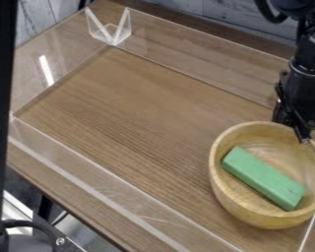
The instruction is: Put the green block in the brown bowl
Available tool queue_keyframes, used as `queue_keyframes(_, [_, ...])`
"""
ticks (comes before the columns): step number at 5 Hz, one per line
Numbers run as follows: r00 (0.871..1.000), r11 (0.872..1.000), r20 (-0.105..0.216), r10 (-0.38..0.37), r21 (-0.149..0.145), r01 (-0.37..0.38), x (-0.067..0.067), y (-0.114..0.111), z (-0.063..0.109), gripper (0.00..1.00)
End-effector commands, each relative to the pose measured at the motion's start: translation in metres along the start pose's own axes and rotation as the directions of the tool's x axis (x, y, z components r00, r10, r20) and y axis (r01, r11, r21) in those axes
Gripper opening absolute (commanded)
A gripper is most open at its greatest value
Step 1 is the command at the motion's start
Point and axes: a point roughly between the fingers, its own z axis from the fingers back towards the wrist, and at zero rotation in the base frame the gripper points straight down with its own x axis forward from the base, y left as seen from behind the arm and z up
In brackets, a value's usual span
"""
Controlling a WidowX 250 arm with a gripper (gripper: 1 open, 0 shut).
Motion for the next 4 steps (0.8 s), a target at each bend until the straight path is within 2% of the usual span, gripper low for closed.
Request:
queue_keyframes(1, [0.999,0.999,0.052,-0.012,0.053,0.009,0.007,-0.006,0.022,0.00])
queue_keyframes(2, [0.998,0.998,0.056,-0.007,0.066,0.003,0.007,-0.011,0.022,0.00])
queue_keyframes(4, [0.997,0.996,0.049,-0.067,0.061,0.064,0.004,-0.009,0.006,0.00])
